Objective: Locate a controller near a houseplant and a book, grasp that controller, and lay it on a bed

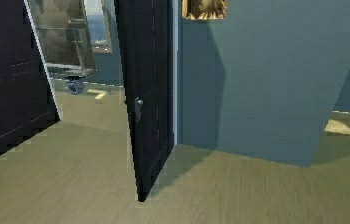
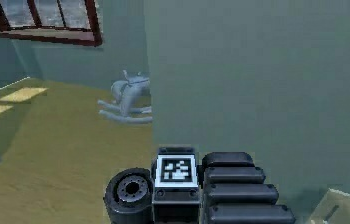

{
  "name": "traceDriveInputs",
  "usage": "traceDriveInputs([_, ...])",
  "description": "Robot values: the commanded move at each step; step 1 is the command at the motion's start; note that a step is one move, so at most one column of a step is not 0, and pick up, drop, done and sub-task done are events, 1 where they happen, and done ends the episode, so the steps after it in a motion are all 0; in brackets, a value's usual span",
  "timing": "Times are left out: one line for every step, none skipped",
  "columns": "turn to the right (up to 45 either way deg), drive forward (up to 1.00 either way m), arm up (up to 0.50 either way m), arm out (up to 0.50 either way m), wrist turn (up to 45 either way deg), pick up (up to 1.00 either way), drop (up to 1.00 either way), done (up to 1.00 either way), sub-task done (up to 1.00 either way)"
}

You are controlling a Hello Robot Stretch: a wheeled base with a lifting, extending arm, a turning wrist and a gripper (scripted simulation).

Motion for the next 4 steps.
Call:
traceDriveInputs([-45.0,0.00,0.00,0.00,0.0,0.00,0.00,0.00,0.00])
traceDriveInputs([-45.0,0.00,0.00,0.00,0.0,0.00,0.00,0.00,0.00])
traceDriveInputs([-45.0,0.00,0.00,0.00,0.0,0.00,0.00,0.00,0.00])
traceDriveInputs([-9.0,0.00,0.00,0.00,0.0,0.00,0.00,0.00,0.00])
